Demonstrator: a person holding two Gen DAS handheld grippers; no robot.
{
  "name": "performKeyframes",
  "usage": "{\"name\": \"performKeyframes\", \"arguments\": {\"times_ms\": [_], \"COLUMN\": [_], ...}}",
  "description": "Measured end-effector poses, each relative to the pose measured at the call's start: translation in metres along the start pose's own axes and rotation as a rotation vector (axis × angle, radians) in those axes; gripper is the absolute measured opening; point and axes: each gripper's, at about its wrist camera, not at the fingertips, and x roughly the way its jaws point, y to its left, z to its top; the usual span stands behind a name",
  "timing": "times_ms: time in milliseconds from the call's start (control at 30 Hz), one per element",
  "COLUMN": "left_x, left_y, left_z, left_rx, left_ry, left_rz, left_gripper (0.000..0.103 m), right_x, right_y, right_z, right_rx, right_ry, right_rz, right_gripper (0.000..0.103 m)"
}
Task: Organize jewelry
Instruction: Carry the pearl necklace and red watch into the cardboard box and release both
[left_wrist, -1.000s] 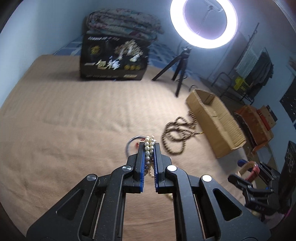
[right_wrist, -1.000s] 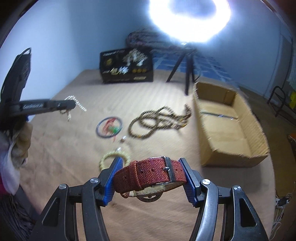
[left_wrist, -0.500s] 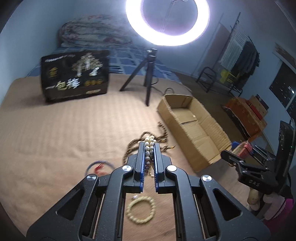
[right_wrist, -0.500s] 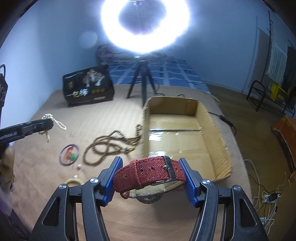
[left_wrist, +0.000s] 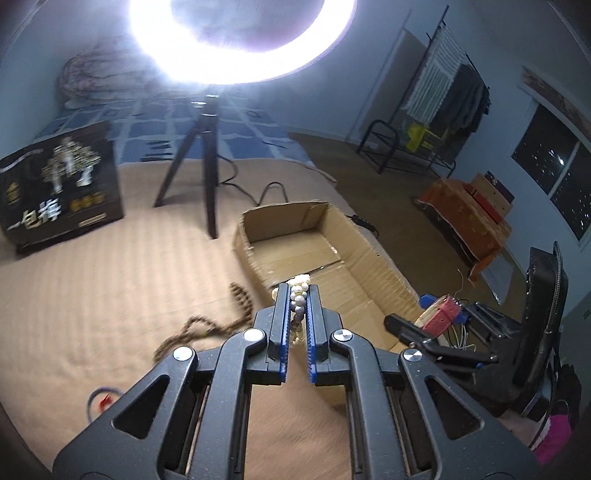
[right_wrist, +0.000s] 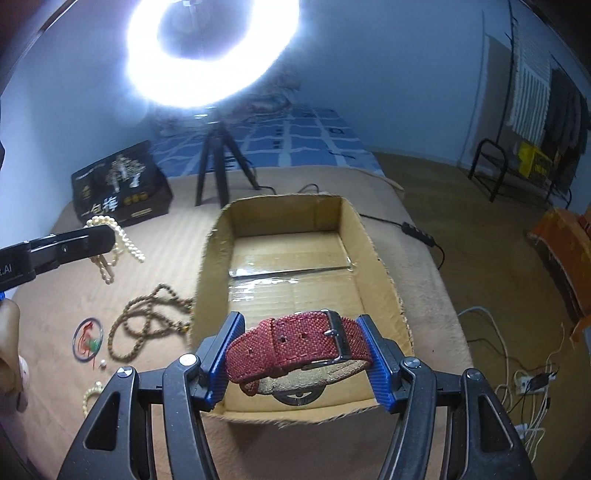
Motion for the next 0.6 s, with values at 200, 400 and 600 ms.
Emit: {"name": "performKeyframes", "arguments": {"times_ms": [200,400,600], "left_x": [0.037,0.065,0.08], "left_y": [-0.016,-0.021,-0.022], "left_z": [0.011,0.009,0.003], "left_rx": [0.014,0.023,0.029], "left_ry": [0.032,0.072,0.106], "left_rz": [-0.009,0.001,0.011], "left_gripper": [0.005,0.005,0.006], "right_x": [0.019,0.031,0.038], "right_y": [-0.018,-0.026,-0.026], "right_z": [0.002,-0.002,-0.004], "right_rx": [0.05,0.058,0.06], "right_ry": [0.027,0.055,0.073], "right_rz": [-0.016,-0.036,-0.036], "right_gripper": [0.064,0.064,0.066]}}
